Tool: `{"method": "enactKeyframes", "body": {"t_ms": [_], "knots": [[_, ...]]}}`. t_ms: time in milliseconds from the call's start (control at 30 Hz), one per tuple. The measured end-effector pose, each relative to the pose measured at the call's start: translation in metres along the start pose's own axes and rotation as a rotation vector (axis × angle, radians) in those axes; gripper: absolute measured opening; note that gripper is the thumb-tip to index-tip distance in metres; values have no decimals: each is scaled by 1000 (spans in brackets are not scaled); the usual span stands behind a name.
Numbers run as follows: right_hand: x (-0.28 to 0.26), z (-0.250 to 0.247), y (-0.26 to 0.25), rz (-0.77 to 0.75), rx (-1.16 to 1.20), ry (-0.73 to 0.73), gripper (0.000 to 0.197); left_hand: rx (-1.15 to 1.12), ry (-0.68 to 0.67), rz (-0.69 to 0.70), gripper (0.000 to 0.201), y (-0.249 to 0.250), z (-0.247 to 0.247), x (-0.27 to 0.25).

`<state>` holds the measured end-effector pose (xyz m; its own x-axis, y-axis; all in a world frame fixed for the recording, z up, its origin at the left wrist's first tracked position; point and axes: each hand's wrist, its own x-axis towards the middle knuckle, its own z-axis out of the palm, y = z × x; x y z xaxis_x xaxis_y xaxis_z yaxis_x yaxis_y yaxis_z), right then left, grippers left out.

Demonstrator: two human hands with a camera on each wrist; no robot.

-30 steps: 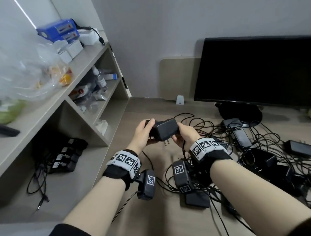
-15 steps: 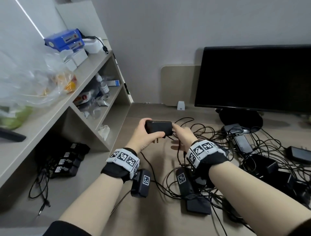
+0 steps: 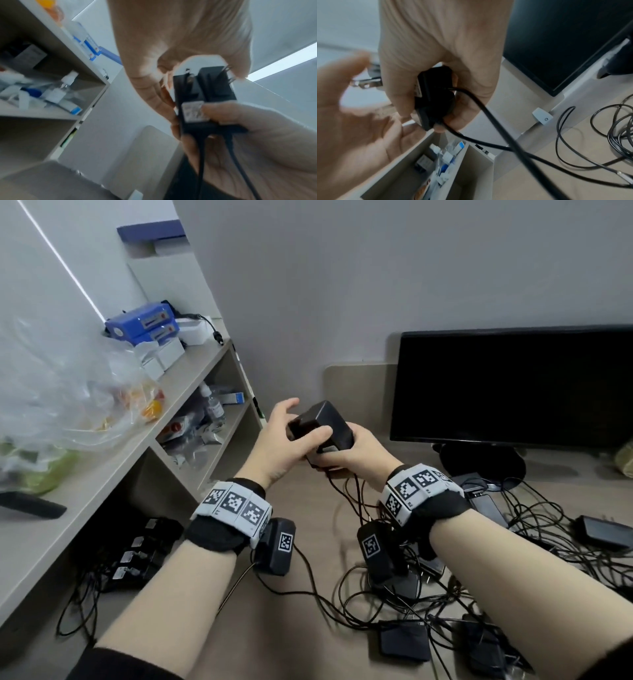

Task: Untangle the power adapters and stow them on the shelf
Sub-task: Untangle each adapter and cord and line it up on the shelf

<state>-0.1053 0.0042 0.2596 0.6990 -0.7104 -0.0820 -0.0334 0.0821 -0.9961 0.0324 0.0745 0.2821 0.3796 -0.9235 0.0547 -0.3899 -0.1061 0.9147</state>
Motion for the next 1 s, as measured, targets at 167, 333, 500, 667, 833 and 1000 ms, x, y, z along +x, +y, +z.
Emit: {"method": "enactKeyframes", "body": {"t_ms": [167, 333, 500, 667, 833, 1000], "knots": [[-1, -12, -13, -23, 311, 158, 32, -270, -103, 30, 101, -9, 38, -14], [-8, -15, -47, -31, 452, 164, 12, -190, -229, -87, 10, -15, 104, -16], [-17, -41, -83, -134, 567, 178, 7, -86, -287, -295, 46, -80, 86, -4], [-16, -68, -53, 23, 698, 347, 4, -133, 48, -267, 48, -88, 24, 8], [-19, -78, 20, 317, 658, 514, 31, -160, 164, 87, 45, -8, -6, 16], [-23, -58, 54, 605, 410, 458, 84, 193, 16, 357, 44, 53, 2, 14]]}}
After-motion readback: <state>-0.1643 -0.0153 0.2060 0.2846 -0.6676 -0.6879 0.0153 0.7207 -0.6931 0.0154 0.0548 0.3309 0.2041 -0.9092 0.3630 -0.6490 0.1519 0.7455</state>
